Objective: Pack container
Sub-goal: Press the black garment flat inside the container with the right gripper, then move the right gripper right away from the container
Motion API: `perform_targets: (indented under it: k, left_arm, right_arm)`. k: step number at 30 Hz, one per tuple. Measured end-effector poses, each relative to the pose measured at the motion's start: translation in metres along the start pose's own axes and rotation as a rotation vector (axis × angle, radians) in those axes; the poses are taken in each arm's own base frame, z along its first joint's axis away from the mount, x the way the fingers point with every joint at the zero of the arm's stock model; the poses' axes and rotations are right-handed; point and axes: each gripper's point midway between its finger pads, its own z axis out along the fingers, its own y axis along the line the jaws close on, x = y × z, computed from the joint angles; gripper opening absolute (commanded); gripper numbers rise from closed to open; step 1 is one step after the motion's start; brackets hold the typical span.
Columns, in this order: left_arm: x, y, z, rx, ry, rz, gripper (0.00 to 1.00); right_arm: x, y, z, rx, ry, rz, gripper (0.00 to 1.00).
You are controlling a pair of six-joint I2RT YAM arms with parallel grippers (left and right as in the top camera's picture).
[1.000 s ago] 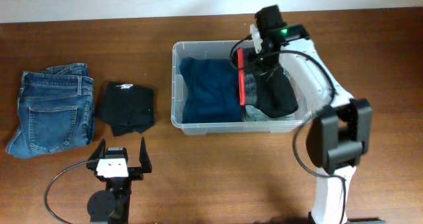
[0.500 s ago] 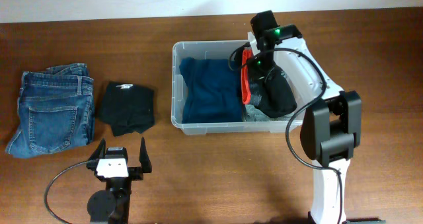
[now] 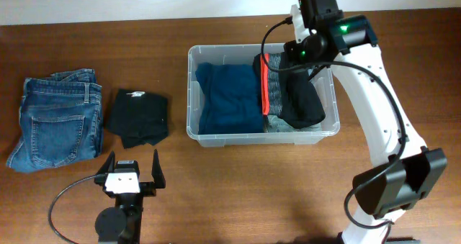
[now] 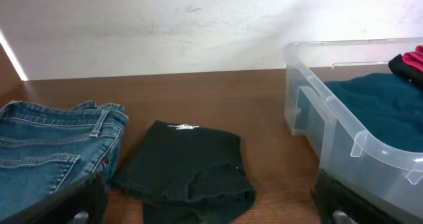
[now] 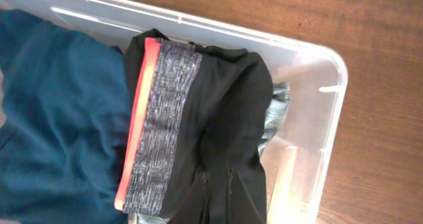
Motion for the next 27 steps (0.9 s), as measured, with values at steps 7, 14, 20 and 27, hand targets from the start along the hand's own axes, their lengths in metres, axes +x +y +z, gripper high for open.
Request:
perform_targets:
  k: [7, 14, 20, 27]
  left_arm:
    - [0.0, 0.0, 0.0, 0.0, 0.0, 0.0, 0.99]
    - [0.0, 0.0, 0.0, 0.0, 0.0, 0.0, 0.99]
    - [0.0, 0.0, 0.0, 0.0, 0.0, 0.0, 0.99]
    - [0.0, 0.0, 0.0, 0.0, 0.0, 0.0, 0.99]
  right_arm:
    - [0.042, -0.002, 0.059, 0.005, 0.149, 0.029, 0.04]
    - [0.09, -0.01, 0.126, 0.015, 0.197, 0.074, 0.05]
    - [0.1, -0.008, 0.132, 0.006, 0.212, 0.077, 0.06]
    - [0.078, -0.014, 0.076, 0.014, 0.247, 0.082, 0.06]
